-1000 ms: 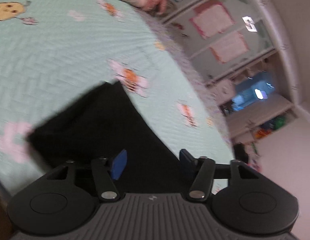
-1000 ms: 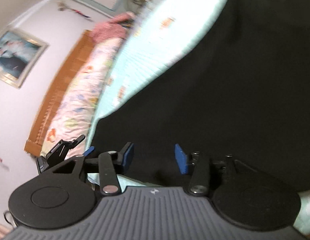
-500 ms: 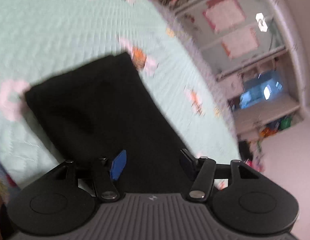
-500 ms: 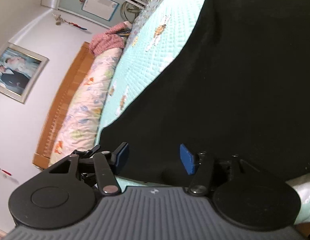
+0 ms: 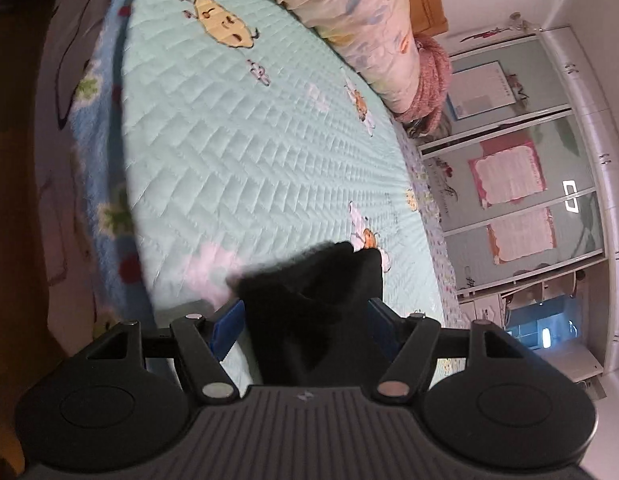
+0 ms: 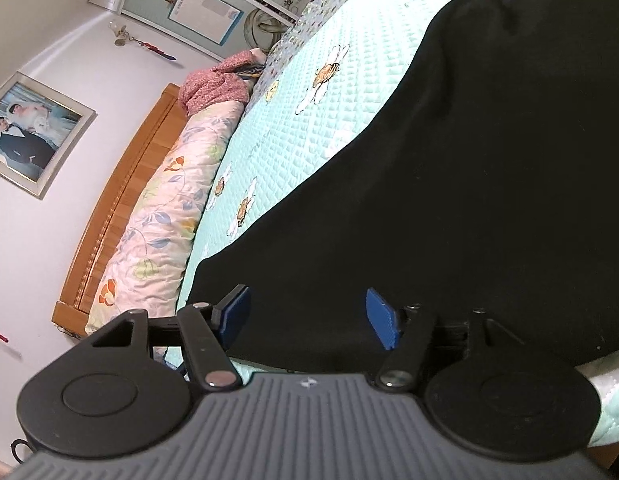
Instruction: Fold clothes
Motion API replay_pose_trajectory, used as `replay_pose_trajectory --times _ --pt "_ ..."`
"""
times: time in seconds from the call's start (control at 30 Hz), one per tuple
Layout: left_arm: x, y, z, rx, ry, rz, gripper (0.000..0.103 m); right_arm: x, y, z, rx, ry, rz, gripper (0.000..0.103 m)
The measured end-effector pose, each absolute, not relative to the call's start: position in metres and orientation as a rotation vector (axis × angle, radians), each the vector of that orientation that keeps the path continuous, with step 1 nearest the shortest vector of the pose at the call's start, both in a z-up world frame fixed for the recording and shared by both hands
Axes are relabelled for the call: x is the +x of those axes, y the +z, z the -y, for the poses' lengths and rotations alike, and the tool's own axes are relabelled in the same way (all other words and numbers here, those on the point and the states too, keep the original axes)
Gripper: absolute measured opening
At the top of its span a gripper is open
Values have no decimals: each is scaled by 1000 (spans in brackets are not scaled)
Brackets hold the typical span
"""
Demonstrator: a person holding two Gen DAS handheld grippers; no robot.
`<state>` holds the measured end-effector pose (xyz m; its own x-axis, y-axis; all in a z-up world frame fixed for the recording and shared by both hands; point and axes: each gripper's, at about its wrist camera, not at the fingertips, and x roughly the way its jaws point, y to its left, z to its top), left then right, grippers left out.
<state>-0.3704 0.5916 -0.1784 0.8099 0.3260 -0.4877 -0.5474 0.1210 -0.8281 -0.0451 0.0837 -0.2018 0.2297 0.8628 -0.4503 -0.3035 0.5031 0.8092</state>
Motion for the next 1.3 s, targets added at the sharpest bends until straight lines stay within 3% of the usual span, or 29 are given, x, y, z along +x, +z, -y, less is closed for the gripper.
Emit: replay_pose_trajectory --times 0.07,0.57,0.77,0.8,0.87,0.93,1.3 --pt "-370 -180 -593 -1292 643 -220 70 -47 -202 -85 648 883 -1048 71" --pt "-369 -180 -584 -1186 641 -259 71 -53 -192 -143 338 1009 -1096 71" --pt "-370 -174 -576 -1130 641 -256 72 -42 -218 -188 394 1031 -1210 71" --pt "-369 -174 -575 -1123 649 -270 72 -40 -223 -196 406 1034 -1231 70" --pt "-367 -175 -573 -1108 668 -300 72 -38 -233 -199 424 1021 -1236 56" --pt "-364 -175 -572 -1089 680 -331 72 -38 -235 -194 444 1011 -1235 50" --pt "-381 -199 -583 -1241 608 -234 72 -38 -231 -198 452 996 -1240 50"
